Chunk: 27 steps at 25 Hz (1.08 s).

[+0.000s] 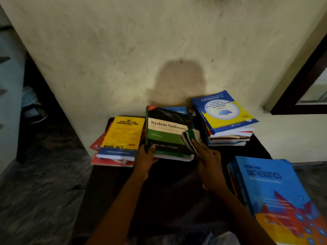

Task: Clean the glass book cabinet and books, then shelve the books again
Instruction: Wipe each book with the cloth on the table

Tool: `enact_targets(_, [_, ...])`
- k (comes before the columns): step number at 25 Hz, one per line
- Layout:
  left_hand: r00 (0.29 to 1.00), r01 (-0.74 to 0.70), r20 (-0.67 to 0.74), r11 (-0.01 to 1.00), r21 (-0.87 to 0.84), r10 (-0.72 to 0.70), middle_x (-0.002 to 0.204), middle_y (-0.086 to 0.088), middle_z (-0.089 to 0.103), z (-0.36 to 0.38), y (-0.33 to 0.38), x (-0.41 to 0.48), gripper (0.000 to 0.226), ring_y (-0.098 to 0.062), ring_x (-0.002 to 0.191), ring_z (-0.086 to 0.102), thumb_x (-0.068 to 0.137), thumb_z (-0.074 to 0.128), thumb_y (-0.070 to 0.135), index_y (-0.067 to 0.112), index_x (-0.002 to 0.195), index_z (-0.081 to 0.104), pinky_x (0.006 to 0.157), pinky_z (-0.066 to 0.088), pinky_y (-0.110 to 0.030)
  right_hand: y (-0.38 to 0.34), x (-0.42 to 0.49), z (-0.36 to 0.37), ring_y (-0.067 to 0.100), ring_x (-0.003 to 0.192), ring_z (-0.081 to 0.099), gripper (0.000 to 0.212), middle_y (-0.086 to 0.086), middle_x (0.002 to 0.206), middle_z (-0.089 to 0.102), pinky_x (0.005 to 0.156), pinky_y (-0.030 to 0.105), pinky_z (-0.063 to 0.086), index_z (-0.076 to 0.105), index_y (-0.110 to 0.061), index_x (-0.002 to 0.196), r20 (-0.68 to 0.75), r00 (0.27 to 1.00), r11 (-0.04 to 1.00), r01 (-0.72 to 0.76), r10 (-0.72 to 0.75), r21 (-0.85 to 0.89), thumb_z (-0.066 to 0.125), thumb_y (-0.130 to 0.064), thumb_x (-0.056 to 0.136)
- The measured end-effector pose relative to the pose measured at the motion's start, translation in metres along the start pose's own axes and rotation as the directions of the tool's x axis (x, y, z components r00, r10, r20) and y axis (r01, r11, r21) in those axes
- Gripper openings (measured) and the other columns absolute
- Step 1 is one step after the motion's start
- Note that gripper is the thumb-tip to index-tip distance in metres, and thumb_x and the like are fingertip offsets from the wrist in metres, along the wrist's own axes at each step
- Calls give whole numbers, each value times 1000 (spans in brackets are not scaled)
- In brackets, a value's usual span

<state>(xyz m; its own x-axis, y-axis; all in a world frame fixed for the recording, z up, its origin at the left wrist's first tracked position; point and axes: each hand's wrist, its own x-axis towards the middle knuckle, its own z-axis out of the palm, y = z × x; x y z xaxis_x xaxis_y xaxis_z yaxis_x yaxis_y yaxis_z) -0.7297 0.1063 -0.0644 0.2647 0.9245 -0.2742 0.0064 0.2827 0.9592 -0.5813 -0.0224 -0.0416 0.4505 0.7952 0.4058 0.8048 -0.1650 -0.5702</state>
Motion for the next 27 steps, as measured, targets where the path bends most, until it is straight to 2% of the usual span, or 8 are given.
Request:
enact_targets(4, [998,34,52,973,-227,-23,108,-12,62,-33,2,-65,21,-30,101,61,97,41,11,5,114,53,70,59,-32,8,-16,-19,35,103,42,61,7,138,48,89,13,19,31,-31,132,5,998,997,57,-57,55,44,3,84])
enact_targets(7, [991,110,105,944,-311,-82,91,-9,69,-44,-7,-113,20,-23,83,69,97,38,7,7,103,58,63,59,-32,11,-34,-35,30,101,40,73,7,141,45,87,13,20,32,-31,133,19,990,989,139,-140,48,45,10,74])
enact_targets(10, [975,208,143,912,-354,-167,81,-9,73,-37,-30,-148,23,-19,72,71,98,38,11,4,99,60,60,59,-32,19,-59,-49,17,98,31,65,4,143,41,91,24,25,37,-30,135,52,974,975,220,-221,14,33,-6,75])
enact_targets(14, [945,323,52,901,-289,-322,78,-9,71,-37,-68,-159,22,-18,64,70,97,42,15,6,92,62,55,57,-29,38,-91,-43,19,95,33,55,9,138,48,79,33,32,47,-26,134,115,964,970,243,-240,-14,30,-22,81])
enact_targets(18, [895,350,-128,849,-396,-428,95,-10,64,-57,-92,-138,15,-21,82,64,92,56,24,10,95,61,80,51,-35,48,-108,-21,25,88,42,59,12,132,54,68,36,45,43,-30,131,181,943,953,296,-281,-61,39,-7,77])
enact_targets(20, [858,333,-170,778,-533,-484,98,-10,63,-63,-99,-133,16,-20,87,60,89,60,25,10,97,59,79,47,-33,45,-105,-10,32,82,50,57,12,129,57,66,38,48,52,-26,129,235,931,951,302,-279,-65,35,-7,78])
enact_targets(22, [844,289,-190,724,-626,-501,101,-11,62,-60,-105,-131,17,-23,96,59,90,59,20,8,102,58,74,47,-35,34,-92,0,36,85,51,53,12,133,54,73,41,48,54,-24,129,304,915,951,301,-266,-71,34,-9,82])
enact_targets(27, [863,273,-171,723,-634,-476,112,-15,61,-65,-117,-130,16,-27,105,58,94,52,18,8,104,58,87,48,-38,12,-34,48,28,118,33,61,-1,154,23,95,33,32,25,-37,144,498,853,922,305,-154,-238,40,-8,92])
